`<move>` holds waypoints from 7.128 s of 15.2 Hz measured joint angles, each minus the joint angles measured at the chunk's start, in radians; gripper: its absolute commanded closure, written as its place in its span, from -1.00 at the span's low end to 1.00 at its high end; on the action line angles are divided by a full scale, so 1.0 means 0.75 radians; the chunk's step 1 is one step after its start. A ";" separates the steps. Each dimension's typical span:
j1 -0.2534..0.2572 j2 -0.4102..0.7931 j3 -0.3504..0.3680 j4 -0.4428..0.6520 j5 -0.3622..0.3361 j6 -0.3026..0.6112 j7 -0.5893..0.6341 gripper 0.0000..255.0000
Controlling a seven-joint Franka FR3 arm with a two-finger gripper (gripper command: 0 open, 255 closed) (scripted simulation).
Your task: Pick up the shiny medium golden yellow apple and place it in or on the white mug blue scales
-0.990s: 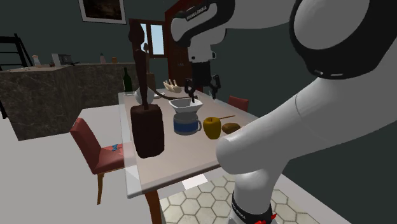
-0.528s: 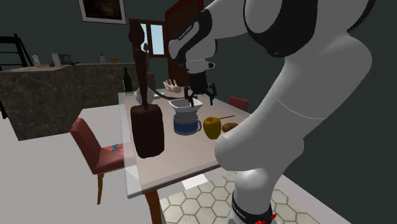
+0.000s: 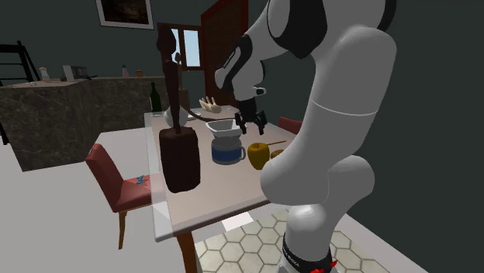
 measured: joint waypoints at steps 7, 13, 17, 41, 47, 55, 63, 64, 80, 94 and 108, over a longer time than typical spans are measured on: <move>-0.039 0.087 -0.010 -0.029 -0.047 0.108 0.100 -1.00; -0.045 0.101 -0.014 -0.062 -0.057 0.155 0.106 -1.00; -0.045 0.101 -0.014 -0.062 -0.057 0.156 0.106 1.00; -0.037 0.009 -0.021 0.097 -0.016 -0.086 0.042 1.00; -0.037 -0.015 -0.025 0.188 -0.006 -0.198 0.016 1.00; -0.039 -0.025 -0.028 0.319 0.000 -0.336 -0.013 1.00; -0.019 0.105 0.025 0.589 -0.012 -0.492 0.042 1.00; -0.009 0.155 0.044 0.666 -0.019 -0.526 0.068 1.00; 0.154 0.694 0.165 1.406 -0.170 -0.804 0.285 1.00; 0.116 0.631 0.160 1.064 -0.145 -0.524 0.325 1.00; 0.105 0.622 0.155 0.917 -0.145 -0.387 0.346 1.00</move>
